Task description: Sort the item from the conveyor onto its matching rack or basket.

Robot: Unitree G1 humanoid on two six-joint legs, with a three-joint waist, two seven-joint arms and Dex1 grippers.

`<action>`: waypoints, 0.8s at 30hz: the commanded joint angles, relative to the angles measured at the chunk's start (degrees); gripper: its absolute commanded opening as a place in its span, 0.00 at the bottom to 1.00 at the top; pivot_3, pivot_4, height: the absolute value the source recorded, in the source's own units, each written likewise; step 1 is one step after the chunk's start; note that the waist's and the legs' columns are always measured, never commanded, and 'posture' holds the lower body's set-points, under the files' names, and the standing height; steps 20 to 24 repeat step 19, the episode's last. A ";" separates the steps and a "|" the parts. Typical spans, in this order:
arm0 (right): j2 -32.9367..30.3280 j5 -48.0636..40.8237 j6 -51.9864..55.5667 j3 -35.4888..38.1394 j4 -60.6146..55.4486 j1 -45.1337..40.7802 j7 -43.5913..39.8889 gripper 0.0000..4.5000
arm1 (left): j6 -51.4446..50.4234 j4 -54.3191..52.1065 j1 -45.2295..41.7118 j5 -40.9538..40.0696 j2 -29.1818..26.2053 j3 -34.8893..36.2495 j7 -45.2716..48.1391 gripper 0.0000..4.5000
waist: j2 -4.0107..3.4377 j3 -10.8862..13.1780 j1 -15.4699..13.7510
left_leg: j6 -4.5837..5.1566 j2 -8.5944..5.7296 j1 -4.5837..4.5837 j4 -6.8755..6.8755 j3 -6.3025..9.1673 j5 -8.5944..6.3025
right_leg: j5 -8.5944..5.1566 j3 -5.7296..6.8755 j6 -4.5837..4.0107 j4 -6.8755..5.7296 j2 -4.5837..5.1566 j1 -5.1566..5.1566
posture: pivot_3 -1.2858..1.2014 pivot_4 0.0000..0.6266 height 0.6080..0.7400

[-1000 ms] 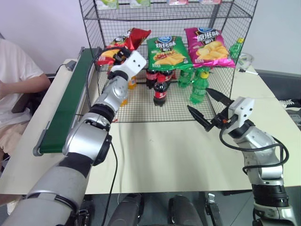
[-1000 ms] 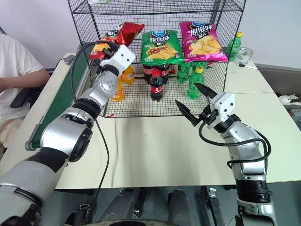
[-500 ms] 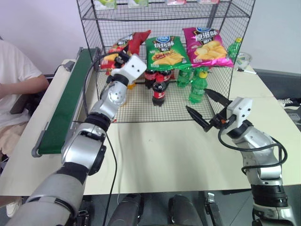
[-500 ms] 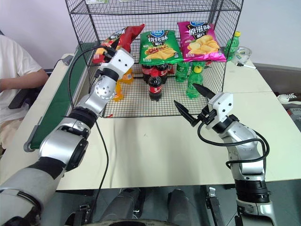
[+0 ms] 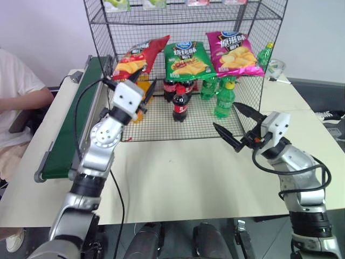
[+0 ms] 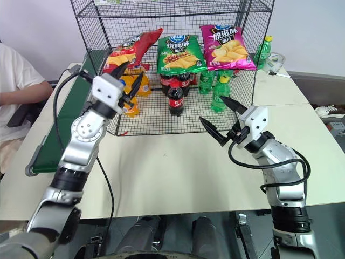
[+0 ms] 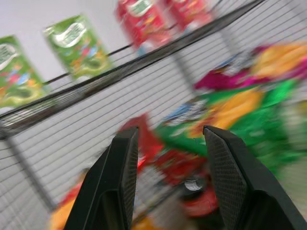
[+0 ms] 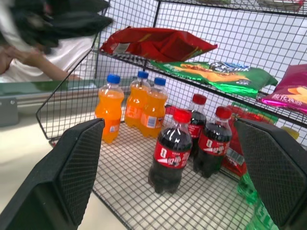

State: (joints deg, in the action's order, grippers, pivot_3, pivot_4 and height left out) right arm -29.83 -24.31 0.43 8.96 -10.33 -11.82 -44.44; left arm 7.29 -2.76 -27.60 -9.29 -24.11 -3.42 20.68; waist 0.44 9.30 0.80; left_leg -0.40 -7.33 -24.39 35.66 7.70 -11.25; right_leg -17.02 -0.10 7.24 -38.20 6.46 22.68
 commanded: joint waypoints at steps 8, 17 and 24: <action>-14.01 -9.27 4.77 11.21 -1.03 6.15 -13.52 1.00 | -24.03 -11.10 21.83 -25.74 -19.92 23.77 19.41 0.49 | -0.03 0.00 -0.50 | 0.35 0.06 0.04 0.00 0.01 -0.22 | -0.01 -0.05 -0.04 0.14 0.00 -0.13 | 0.52 0.24 1.00; -18.34 -9.94 5.64 16.67 1.85 11.89 -19.76 1.00 | -18.50 -1.87 30.14 -21.28 -23.35 32.52 26.15 0.49 | -0.04 0.00 -1.35 | 0.39 0.08 0.11 -0.02 -0.04 -0.27 | -0.11 -0.06 -0.23 0.21 0.10 -0.21 | 0.52 0.24 1.00; -18.12 -9.38 5.24 16.52 2.77 11.35 -19.62 1.00 | -15.14 -0.33 29.93 -19.72 -22.74 32.91 26.67 0.49 | -0.04 0.00 -1.45 | 0.39 0.08 0.10 -0.02 -0.05 -0.27 | -0.12 -0.06 -0.24 0.23 0.12 -0.20 | 0.52 0.24 1.00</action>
